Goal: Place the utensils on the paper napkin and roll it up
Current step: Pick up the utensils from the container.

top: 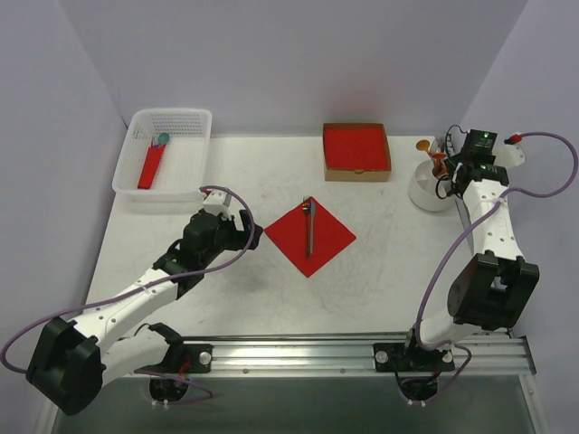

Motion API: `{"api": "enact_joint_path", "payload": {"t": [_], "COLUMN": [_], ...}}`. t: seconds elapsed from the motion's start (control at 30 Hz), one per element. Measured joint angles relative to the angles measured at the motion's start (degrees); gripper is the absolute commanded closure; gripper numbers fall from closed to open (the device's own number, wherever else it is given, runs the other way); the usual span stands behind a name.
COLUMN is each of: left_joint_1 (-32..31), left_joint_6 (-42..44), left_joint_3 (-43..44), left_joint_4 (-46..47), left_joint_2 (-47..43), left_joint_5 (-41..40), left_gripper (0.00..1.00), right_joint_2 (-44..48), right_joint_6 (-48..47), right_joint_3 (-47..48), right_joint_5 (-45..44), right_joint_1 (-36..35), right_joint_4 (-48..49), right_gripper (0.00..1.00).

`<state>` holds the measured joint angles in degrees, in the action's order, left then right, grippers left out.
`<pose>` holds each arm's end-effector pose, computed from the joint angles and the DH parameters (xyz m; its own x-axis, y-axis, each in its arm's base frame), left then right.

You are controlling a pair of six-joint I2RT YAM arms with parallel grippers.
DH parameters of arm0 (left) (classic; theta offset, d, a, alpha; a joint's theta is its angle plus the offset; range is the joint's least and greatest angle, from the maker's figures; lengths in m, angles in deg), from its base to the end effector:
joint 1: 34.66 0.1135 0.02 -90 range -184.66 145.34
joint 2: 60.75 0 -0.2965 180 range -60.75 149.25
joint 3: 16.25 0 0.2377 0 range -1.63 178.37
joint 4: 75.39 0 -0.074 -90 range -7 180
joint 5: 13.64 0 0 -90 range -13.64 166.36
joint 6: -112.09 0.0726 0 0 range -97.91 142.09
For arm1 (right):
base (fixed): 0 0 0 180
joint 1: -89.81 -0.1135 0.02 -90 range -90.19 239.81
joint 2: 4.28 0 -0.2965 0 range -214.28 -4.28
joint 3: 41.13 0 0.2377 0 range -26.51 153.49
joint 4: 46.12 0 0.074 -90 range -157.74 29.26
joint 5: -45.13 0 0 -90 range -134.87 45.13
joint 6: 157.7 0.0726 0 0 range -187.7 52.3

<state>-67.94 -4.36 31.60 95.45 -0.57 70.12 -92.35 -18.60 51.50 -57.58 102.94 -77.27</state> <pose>0.2056 -0.1255 0.2664 -0.4795 -0.2149 -0.8508 0.2763 0.8833 -0.3788 0.3630 -0.1011 0.3639 0.0269 0.7508 -0.6599 0.6000 0.5159 0.6114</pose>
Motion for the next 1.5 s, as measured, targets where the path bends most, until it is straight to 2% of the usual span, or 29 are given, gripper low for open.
{"api": "enact_joint_path", "payload": {"t": [0.43,0.6,0.83,1.3,1.5], "left_joint_1": [0.00,0.00,0.00,0.00,0.00], "left_joint_6": [0.17,0.17,0.20,0.22,0.22], "left_joint_3": [0.00,0.00,0.00,0.00,0.00], "left_joint_4": [0.83,0.85,0.87,0.85,0.85], "left_joint_2": [1.62,1.84,2.23,2.47,2.64], "left_joint_5": [0.00,0.00,0.00,0.00,0.00], "left_gripper": [0.06,0.06,0.06,0.06,0.06], "right_joint_2": [-3.02,-3.58,-3.67,-3.63,-3.28], "right_joint_6": [1.88,2.14,2.32,3.13,3.41], "right_joint_3": [1.18,1.18,1.16,0.17,0.13], "right_joint_5": [1.60,1.60,1.60,1.70,1.62], "right_joint_1": [0.07,0.07,0.07,0.07,0.28], "right_joint_4": [1.57,2.49,2.60,2.62,2.54], "right_gripper": [0.66,0.73,0.73,0.94,0.98]}}
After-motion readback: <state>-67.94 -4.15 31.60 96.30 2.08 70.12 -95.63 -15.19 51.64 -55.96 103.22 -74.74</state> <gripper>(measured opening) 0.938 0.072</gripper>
